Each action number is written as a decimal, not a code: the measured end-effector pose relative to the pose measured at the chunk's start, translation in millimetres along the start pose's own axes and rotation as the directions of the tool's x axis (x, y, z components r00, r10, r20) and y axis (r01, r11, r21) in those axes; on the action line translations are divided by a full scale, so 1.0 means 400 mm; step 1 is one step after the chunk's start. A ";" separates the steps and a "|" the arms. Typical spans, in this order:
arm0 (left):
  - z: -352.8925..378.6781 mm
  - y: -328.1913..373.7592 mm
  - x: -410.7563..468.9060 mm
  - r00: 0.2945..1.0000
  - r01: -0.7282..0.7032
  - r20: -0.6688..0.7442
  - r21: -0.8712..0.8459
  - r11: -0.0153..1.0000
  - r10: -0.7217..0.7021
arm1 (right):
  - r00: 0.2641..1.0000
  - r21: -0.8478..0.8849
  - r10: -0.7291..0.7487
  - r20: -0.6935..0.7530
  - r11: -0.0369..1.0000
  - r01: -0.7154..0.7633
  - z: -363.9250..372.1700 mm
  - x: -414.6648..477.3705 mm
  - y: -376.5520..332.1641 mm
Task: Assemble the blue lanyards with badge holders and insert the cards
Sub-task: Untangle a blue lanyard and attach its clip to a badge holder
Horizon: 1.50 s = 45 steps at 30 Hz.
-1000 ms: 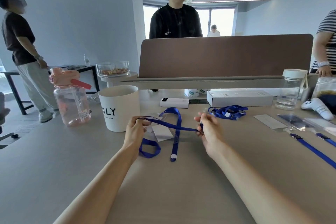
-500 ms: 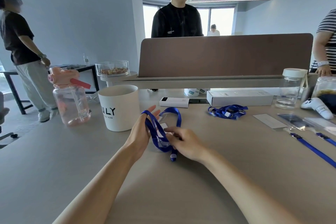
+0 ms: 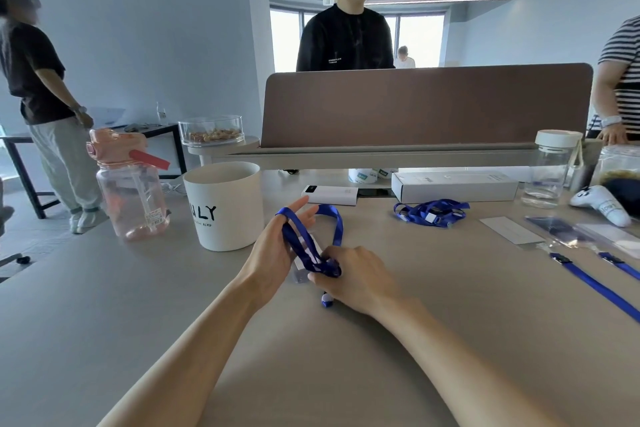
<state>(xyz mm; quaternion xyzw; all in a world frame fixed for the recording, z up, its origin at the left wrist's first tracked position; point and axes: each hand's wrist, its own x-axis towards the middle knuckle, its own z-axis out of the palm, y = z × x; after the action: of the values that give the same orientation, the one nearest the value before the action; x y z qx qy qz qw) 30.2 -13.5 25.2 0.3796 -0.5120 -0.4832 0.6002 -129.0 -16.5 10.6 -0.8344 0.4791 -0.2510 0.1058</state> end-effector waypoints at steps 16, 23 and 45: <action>-0.017 -0.011 -0.001 0.945 0.015 -0.312 0.351 0.936 0.102 | 0.975 0.402 0.206 -0.087 0.902 -0.155 -0.013 0.012 0.023; -0.025 -0.026 -0.027 0.942 0.005 -0.229 0.741 0.671 0.247 | 0.964 0.502 0.236 -0.122 0.853 -0.146 -0.016 0.017 0.008; -0.286 0.336 0.154 0.857 0.188 -0.425 0.784 0.592 0.291 | 0.996 0.552 -0.088 -0.035 0.828 0.093 -0.074 0.511 -0.333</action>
<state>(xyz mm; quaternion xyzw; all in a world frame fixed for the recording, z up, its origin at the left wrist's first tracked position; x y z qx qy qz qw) 168.6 -44.5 146.8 0.7066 -0.5062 -0.0619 0.4905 40.0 -119.7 156.2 -0.7889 0.3466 -0.3868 0.3285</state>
